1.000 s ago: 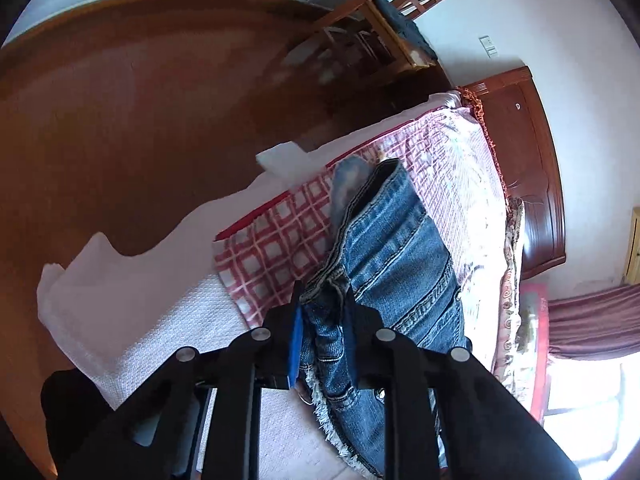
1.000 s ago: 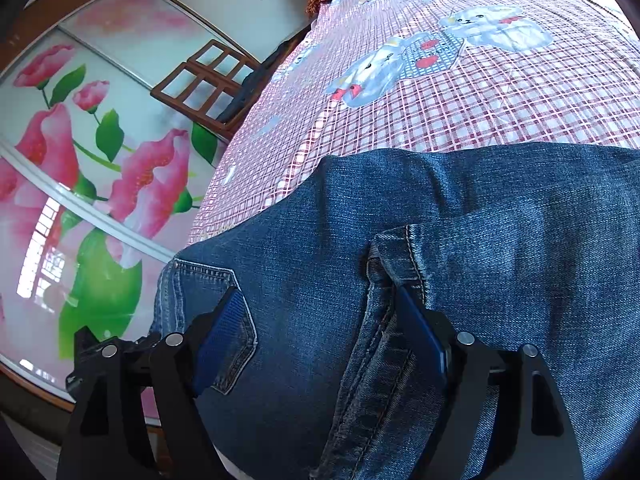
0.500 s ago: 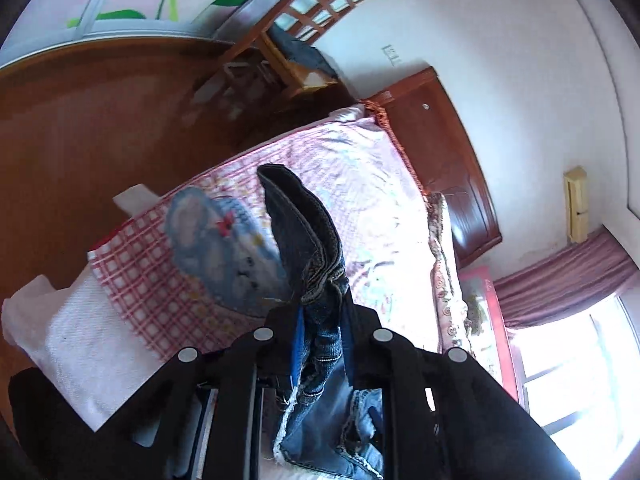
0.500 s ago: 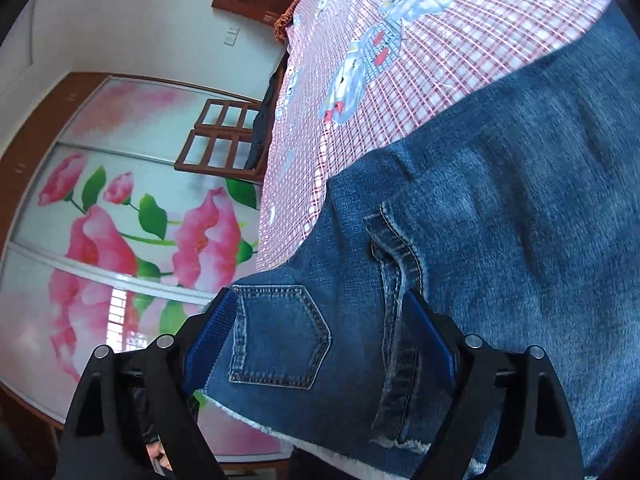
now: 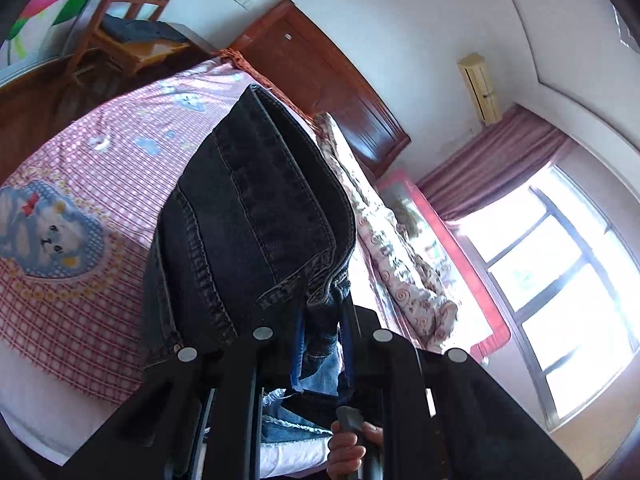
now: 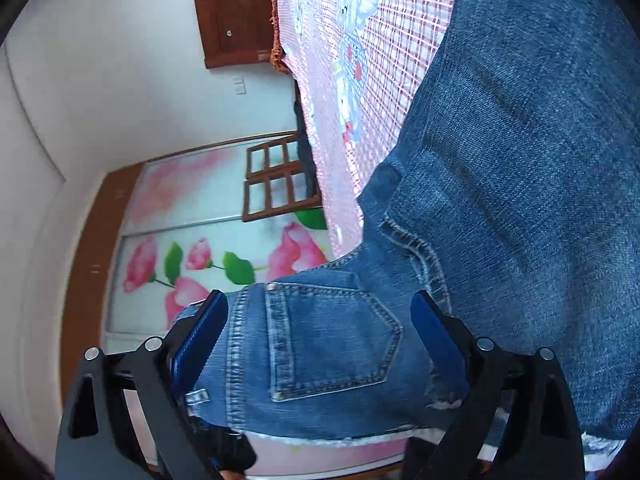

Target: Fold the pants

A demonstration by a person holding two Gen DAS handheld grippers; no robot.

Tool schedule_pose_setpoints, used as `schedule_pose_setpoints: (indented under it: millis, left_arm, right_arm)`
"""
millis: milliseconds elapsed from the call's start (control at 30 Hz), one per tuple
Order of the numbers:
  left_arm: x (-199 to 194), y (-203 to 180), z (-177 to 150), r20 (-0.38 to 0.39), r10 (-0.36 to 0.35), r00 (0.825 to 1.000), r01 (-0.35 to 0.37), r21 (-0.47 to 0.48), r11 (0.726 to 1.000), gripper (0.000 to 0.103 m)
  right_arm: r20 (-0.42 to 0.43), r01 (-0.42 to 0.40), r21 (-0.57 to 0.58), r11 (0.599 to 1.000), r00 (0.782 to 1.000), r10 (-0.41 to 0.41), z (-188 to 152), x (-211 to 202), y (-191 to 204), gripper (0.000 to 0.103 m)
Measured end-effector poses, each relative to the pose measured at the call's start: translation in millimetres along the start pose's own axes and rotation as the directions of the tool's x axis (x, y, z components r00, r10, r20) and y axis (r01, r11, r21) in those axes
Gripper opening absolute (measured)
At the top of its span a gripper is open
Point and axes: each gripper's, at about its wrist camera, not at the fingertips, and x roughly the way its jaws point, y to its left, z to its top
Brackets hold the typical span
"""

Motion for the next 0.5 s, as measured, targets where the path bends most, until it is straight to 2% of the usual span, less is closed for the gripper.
schedule_pose_setpoints:
  millis: [33,100,167,233,300,367,433,500]
  left_arm:
    - [11.5,-9.4,-7.5,-0.034,-0.016,0.999,0.017,0.03,0.999,0.014]
    - [34.7,-25.3,-23.0,-0.093,-0.03,0.995,0.039,0.091,0.995,0.014]
    - [61.1,-36.5,-40.3,-0.166,-0.043,0.985,0.066,0.138,0.988,0.014]
    - [87.5,-42.6,-58.7,-0.238,-0.034,0.971,0.078,0.181,0.98,0.014]
    - [110.2,-43.4,-78.7,-0.294,-0.001,0.956,0.066,0.211,0.975,0.014]
    - [130.6,-37.4,-101.1,-0.36,0.033,0.932,0.055,0.231,0.971,0.015]
    - [142.8,-29.0,-118.0,-0.396,0.074,0.915,0.033,0.258,0.965,0.016]
    - [143.0,-25.5,-129.3,-0.421,0.106,0.901,0.023,0.29,0.957,0.018]
  right_arm:
    - [-0.022,-0.049,0.02,0.999,0.999,0.05,0.5,-2.9,1.1,0.094]
    - [-0.037,-0.089,0.012,0.996,0.995,0.09,1.1,-11.2,10.0,0.094]
    - [-0.016,-0.126,0.001,0.992,0.992,0.126,3.1,-23.7,17.8,0.094]
    - [0.03,-0.159,0.03,0.987,0.987,0.158,8.0,-36.0,17.0,0.099]
    - [0.076,-0.152,0.041,0.988,0.986,0.149,13.9,-47.7,11.0,0.099]
    - [0.099,-0.131,0.058,0.99,0.987,0.124,21.2,-54.7,1.2,0.099]
    - [0.129,-0.08,0.107,0.991,0.989,0.066,23.3,-60.6,-13.8,0.099]
    - [0.149,-0.113,0.124,0.986,0.984,0.094,22.7,-63.9,-23.4,0.099]
